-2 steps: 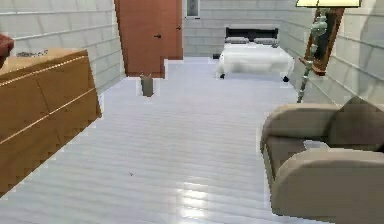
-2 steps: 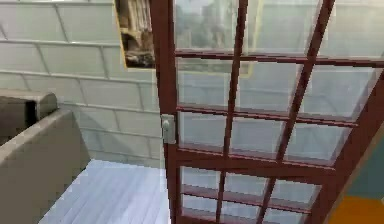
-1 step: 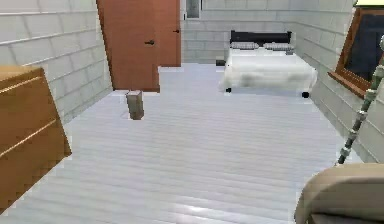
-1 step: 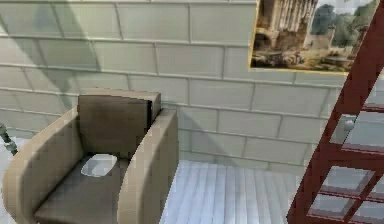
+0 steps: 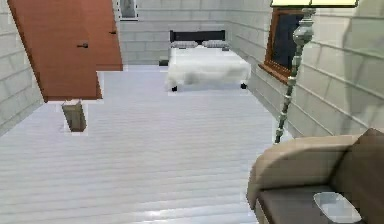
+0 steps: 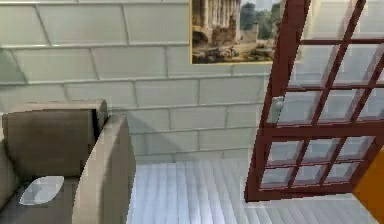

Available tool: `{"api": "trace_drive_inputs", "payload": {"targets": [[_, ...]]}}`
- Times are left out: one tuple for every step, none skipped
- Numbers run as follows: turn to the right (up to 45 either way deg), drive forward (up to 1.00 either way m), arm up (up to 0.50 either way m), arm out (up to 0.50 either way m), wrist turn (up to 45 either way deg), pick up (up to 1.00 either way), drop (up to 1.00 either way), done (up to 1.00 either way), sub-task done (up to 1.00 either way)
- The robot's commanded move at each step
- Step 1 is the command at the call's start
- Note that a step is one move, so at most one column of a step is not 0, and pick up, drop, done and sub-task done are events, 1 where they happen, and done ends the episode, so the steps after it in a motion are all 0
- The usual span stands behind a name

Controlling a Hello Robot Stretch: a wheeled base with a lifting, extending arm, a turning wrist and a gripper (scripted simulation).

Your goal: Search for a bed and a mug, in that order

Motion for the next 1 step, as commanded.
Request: {"api": "trace_drive_inputs", "payload": {"targets": [[0.0,1.0,0.0,0.0,0.0,0.0,0.0,0.0,0.0]]}}
